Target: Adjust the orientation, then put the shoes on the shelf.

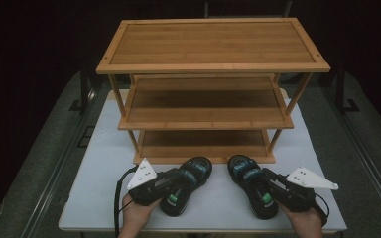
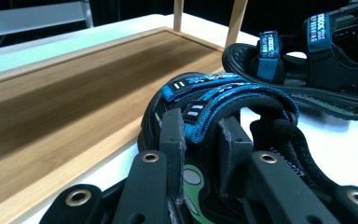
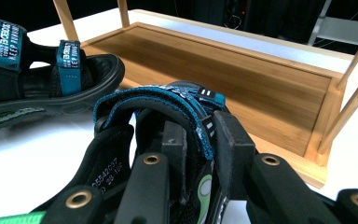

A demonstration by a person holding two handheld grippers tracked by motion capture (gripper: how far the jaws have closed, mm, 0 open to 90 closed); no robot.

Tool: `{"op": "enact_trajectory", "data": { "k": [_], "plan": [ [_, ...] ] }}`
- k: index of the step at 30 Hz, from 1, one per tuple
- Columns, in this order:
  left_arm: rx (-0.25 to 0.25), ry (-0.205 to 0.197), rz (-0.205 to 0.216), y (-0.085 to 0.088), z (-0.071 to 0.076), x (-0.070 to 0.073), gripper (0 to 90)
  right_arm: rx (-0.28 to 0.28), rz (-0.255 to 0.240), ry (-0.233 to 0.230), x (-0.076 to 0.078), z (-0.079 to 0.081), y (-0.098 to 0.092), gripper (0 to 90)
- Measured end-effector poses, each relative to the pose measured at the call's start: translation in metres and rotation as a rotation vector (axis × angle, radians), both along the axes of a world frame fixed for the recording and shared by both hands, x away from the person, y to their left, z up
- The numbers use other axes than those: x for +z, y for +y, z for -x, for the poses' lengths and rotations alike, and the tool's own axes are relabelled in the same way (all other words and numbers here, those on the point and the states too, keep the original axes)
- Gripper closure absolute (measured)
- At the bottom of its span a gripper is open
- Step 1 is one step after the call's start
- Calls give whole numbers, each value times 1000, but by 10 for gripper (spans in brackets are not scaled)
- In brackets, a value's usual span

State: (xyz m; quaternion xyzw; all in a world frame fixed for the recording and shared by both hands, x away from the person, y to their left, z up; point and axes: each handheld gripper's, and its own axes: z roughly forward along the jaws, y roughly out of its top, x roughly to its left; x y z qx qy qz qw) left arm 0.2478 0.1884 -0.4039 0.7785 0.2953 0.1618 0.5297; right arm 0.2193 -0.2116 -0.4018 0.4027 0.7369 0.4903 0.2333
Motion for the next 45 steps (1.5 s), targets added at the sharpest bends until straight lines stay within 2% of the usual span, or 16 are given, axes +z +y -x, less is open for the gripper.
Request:
{"op": "enact_trajectory", "data": {
  "k": [4, 8, 19, 22, 28, 33, 43, 45],
  "plan": [
    [26, -9, 12, 0, -1, 0, 749, -5, -7, -14, 2, -2, 5, 744],
    [33, -15, 8, 0, -1, -1, 749, -6, -4, -22, 3, -4, 11, 745],
    [114, -55, 16, -3, -2, 3, 751, -30, 10, -58, 3, -10, 33, 746],
    [142, -76, 16, -9, -8, 4, 751, -37, 12, -59, 2, -14, 35, 746],
    [164, -89, 32, -17, -17, 6, 751, -62, 18, -83, 3, -23, 41, 746],
    [170, -105, 37, -19, -20, 9, 751, -61, 16, -95, 5, -27, 45, 747],
    [204, -105, 23, -23, -30, 5, 752, -85, 27, -114, 6, -36, 53, 747],
    [214, -99, 34, -23, -33, 4, 751, -97, 38, -118, 5, -39, 56, 747]
  ]
}}
